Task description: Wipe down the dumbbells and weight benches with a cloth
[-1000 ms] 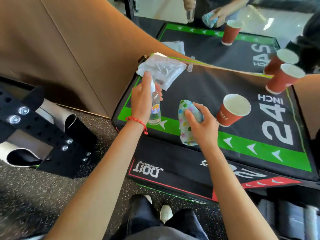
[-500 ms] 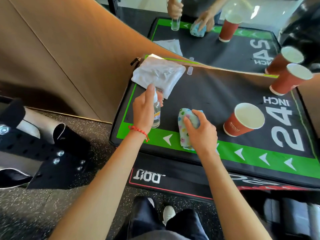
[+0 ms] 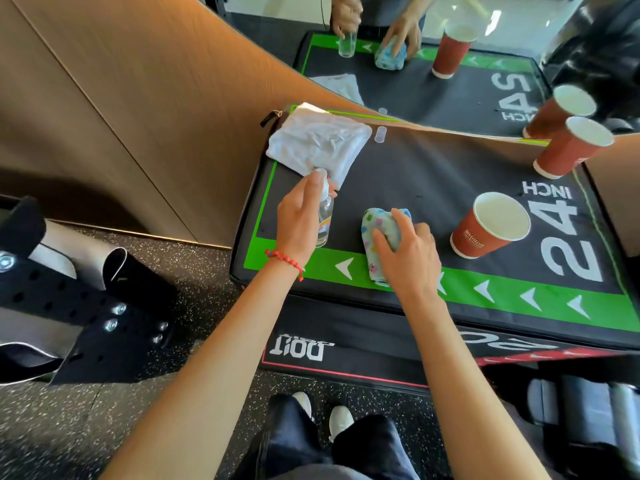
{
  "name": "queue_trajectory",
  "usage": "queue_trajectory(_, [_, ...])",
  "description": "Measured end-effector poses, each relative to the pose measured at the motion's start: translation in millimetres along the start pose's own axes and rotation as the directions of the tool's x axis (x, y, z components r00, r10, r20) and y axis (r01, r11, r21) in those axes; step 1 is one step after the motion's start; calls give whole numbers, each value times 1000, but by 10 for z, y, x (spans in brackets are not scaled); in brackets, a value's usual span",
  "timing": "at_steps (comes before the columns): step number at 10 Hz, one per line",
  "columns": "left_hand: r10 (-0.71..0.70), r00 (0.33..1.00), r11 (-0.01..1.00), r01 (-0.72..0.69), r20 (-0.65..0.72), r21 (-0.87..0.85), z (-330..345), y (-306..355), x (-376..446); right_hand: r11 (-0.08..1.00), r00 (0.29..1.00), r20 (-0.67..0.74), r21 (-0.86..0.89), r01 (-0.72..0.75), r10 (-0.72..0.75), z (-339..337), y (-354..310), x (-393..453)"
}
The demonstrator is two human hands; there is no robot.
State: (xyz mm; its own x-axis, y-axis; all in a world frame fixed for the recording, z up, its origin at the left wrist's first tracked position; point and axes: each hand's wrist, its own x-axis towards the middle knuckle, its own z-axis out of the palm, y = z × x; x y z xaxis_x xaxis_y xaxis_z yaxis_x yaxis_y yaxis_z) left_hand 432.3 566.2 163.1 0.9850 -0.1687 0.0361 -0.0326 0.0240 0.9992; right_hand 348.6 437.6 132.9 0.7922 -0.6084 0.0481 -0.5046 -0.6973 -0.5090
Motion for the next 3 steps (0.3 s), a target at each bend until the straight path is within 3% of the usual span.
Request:
queue_trajectory(1, [6,1000,1000,-6,0,-13,-46,-8,-44,997,994,-84,-19,70,-71,2,39,-76])
queue_trajectory(3, [188,981,957,-173,-45,235,-299,-158,-270,971,936,-262,-99,217,-236,18,113,-315])
